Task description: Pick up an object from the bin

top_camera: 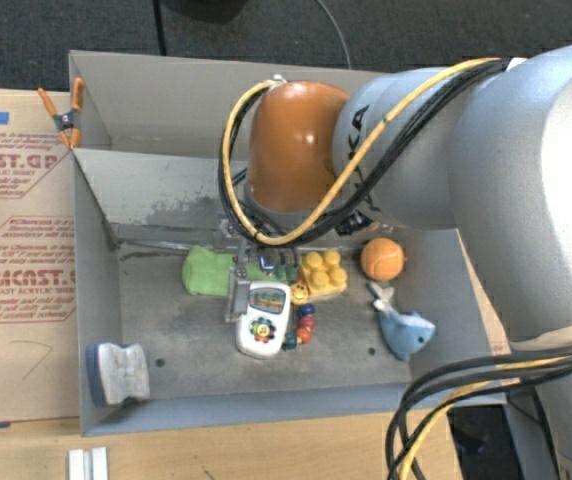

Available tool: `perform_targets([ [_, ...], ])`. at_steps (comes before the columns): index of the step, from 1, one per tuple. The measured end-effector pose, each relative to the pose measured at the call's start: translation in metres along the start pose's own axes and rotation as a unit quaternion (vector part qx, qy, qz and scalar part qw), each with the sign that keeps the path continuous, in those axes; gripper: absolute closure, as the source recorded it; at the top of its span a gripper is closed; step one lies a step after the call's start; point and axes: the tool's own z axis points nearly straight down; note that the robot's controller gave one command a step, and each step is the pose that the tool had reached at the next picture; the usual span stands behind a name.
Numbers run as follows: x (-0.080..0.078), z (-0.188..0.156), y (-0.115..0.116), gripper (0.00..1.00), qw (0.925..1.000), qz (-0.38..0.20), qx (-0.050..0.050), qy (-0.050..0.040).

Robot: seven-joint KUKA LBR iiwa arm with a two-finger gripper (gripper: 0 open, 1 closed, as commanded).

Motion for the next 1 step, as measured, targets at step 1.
perform_targets([
  [1, 0.0000, -0.0018, -0.0002, 0.00, 1.0000, 0.000, 0.000, -0.0005],
])
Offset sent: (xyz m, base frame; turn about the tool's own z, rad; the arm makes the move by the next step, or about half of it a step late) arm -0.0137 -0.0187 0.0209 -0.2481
